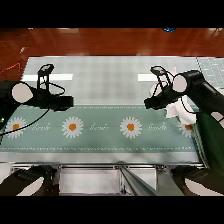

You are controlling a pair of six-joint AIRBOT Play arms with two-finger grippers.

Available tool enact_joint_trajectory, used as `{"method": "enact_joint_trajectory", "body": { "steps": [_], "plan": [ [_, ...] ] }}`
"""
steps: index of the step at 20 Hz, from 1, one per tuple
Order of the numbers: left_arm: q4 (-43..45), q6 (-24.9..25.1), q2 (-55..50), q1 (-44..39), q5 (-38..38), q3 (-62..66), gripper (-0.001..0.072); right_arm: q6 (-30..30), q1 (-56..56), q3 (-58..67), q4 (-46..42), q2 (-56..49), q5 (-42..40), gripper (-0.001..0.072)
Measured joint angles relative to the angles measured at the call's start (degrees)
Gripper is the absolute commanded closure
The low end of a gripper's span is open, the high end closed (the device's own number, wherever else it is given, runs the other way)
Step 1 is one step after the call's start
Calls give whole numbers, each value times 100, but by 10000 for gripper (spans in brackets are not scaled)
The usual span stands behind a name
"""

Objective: Fold the shirts.

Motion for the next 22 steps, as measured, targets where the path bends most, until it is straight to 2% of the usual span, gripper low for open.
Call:
{"method": "enact_joint_trajectory", "body": {
  "steps": [14, 15, 16, 17, 18, 20, 22],
  "plan": [
    [0, 9, -42, 0, 61, 0, 685, 2, 0, 0, 17, 0, -157, 688],
    [0, 13, -66, 0, 129, 0, 685, 13, 0, 0, 17, 0, -310, 672],
    [0, 13, -96, 0, 186, 0, 673, 13, 2, 0, 17, 0, -490, 486],
    [0, 13, -142, 0, 275, -2, 534, 13, 2, 0, 20, 0, -699, 285],
    [4, 13, -195, 0, 437, -2, 190, 13, 0, 11, 9, 0, -931, 290],
    [103, -2, -315, 13, 715, -2, 198, 61, -33, 131, -269, 0, -1294, 290],
    [337, 0, -422, 83, 863, -2, 199, 330, -177, 369, -933, 0, -1388, 290]
  ]
}}
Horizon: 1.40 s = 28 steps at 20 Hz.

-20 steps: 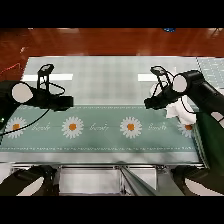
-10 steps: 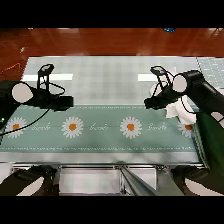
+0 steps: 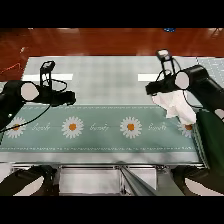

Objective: Fold the shirts.

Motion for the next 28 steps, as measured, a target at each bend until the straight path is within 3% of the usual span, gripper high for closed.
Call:
{"method": "enact_joint_trajectory", "body": {
  "steps": [3, 5, 10, 16, 17, 18, 19, 20, 24, 28],
  "plan": [
    [219, -7, -98, 184, -68, 0, 199, 487, -570, 267, -940, -7, 81, 290],
    [295, -7, -133, 264, -190, 0, 199, 688, -1145, 323, -1123, -48, 164, 291],
    [297, -26, -175, 323, -358, 0, 199, 431, -2253, 341, -426, -503, 90, 291],
    [129, -24, -186, 334, -402, 0, 199, -74, -2553, 341, 501, -1515, 20, 296],
    [107, -24, -188, 332, -404, 0, 199, -144, -2566, 341, 627, -1637, 11, 320],
    [70, -24, -188, 328, -404, 0, 199, -214, -2581, 341, 750, -1729, 4, 422],
    [37, -22, -188, 310, -407, -2, 199, -313, -2583, 341, 892, -1801, 4, 593],
    [22, -13, -188, 302, -404, -2, 199, -455, -2592, 343, 1027, -1851, 22, 690],
    [376, 61, -170, 511, -566, 192, 199, -1410, -2599, 538, 1744, -1871, 608, 690],
    [629, 83, 149, 1091, -1062, 573, 199, -1856, -2603, 1296, 2122, -1220, 896, 690]
  ]
}}
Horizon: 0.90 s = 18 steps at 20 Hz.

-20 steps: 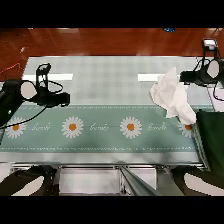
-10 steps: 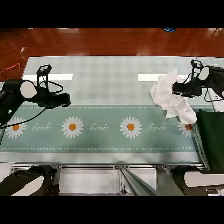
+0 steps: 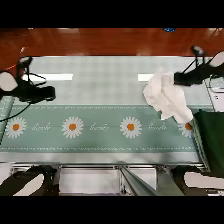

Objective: Fold the shirts.

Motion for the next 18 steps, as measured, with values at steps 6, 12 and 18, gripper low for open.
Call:
{"method": "enact_joint_trajectory", "body": {
  "steps": [6, 12, 18],
  "plan": [
    [52, 2, 1272, 330, -229, -214, 199, -422, 0, 1615, 914, 1274, 42, 690],
    [-385, 0, 2306, 376, -203, -1043, 199, -702, 59, 2977, 1840, 1864, 24, 691],
    [-951, -2, 2542, 380, 72, -1510, 199, -774, 1580, 3495, 1757, 1814, 293, 690]
  ]
}}
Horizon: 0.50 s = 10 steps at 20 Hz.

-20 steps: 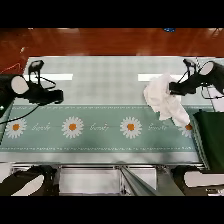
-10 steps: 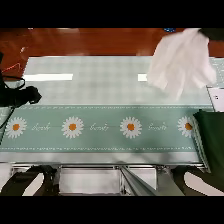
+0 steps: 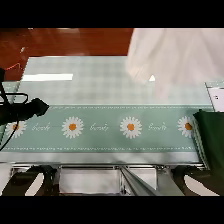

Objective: Fold the shirts.

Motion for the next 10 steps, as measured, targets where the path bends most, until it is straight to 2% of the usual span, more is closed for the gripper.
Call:
{"method": "enact_joint_trajectory", "body": {
  "steps": [5, 10],
  "plan": [
    [-146, 2, 31, 0, 142, -83, 199, 321, 1530, -105, -876, -730, 765, 690],
    [-181, 11, 35, 0, 190, -103, 199, 514, 2341, -1674, -866, -1384, 702, 690]
  ]
}}
